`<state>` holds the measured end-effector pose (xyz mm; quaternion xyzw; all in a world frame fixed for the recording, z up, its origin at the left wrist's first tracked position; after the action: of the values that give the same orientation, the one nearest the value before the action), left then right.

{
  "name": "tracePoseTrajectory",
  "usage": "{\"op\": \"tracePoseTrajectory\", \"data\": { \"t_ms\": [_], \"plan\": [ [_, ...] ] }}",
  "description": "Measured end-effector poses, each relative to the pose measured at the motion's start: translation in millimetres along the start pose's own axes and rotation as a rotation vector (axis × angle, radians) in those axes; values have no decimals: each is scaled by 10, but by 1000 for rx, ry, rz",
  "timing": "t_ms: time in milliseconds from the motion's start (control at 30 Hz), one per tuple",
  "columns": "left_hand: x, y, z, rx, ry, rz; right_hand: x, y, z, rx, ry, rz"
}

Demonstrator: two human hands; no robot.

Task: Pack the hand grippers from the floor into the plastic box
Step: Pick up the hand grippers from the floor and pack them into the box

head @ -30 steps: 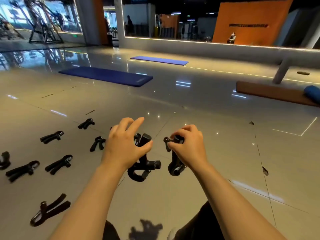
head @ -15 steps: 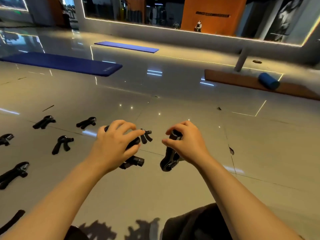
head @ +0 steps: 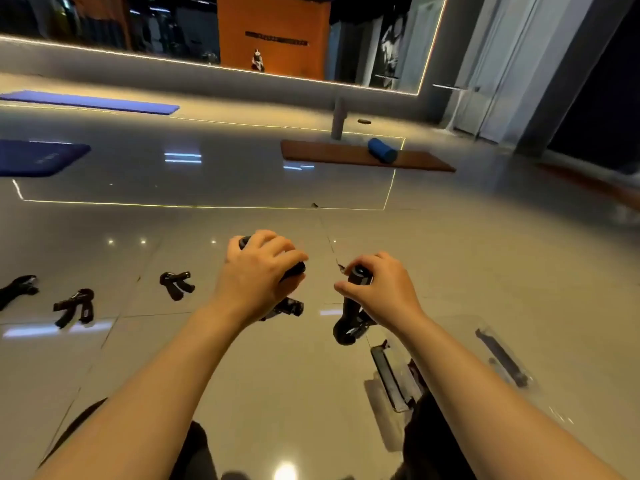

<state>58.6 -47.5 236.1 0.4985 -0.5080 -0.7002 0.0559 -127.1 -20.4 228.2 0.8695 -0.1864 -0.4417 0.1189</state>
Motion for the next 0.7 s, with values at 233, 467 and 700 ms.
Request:
{"op": "tracePoseTrajectory", "data": {
  "t_ms": [233,467,700],
  "plan": [
    [812,353,844,161,-162,-45,-186,-333,952,65,-91,-140],
    [1821,527,1684,324,-284,-173,-966,144,2104,136,-225,-247],
    [2311,456,1957,265,-251,-329,-967,408,2811,162,-243,-326]
  ]
}}
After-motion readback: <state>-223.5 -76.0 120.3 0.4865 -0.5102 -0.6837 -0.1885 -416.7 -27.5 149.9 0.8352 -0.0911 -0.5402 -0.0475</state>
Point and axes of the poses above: each hand's wrist, its own y-axis towards the middle knuckle, its own x-axis out of the palm, z = x × y, the point moved 5 cm from there along y, towards the middle knuckle, and after that the axes turned 9 degrees about z, right-handed, at the moved point
